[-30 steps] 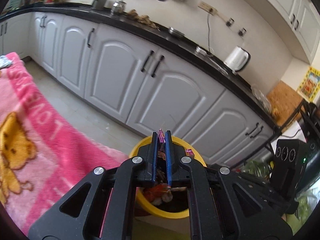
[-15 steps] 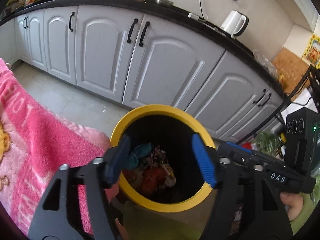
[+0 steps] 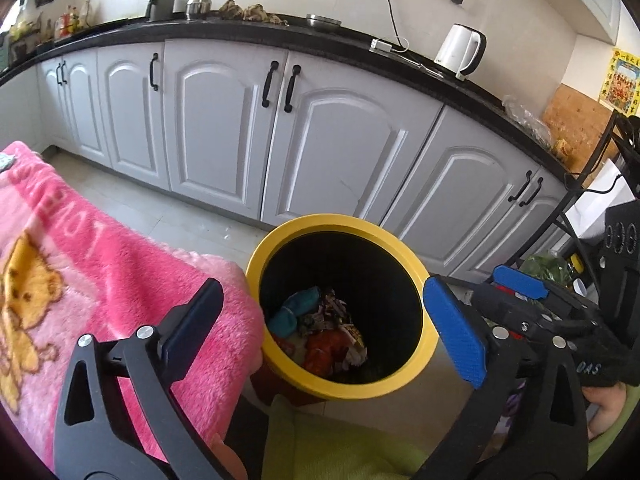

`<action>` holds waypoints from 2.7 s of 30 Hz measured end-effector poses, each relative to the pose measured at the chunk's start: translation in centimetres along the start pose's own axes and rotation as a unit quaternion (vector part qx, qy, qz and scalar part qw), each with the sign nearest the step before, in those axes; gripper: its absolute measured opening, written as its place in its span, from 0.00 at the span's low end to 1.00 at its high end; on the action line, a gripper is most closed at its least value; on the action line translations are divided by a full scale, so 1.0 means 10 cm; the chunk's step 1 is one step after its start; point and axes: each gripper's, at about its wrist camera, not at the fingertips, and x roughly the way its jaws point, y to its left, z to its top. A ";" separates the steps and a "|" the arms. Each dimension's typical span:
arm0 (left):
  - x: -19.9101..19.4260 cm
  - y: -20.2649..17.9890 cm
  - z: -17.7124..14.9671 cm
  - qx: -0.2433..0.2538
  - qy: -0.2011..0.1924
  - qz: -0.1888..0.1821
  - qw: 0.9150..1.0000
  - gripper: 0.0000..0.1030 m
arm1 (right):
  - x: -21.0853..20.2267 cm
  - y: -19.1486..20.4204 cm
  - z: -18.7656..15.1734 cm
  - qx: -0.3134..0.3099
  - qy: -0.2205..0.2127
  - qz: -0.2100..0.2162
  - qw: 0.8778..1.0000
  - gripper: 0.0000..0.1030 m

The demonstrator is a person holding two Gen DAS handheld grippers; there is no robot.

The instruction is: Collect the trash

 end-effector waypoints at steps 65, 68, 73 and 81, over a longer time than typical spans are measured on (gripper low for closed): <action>-1.71 -0.16 -1.03 0.021 -0.247 0.109 0.963 0.89 | -1.26 1.01 -1.03 -0.127 -0.262 -0.073 0.954 0.94; -1.71 -0.16 -1.03 0.021 -0.247 0.109 0.963 0.89 | -1.27 1.01 -1.03 -0.126 -0.263 -0.074 0.954 0.94; -1.71 -0.16 -1.03 0.022 -0.247 0.110 0.963 0.89 | -1.27 1.01 -1.04 -0.127 -0.263 -0.074 0.954 0.94; -1.71 -0.16 -1.03 0.021 -0.247 0.109 0.963 0.89 | -1.27 1.01 -1.04 -0.127 -0.263 -0.075 0.954 0.94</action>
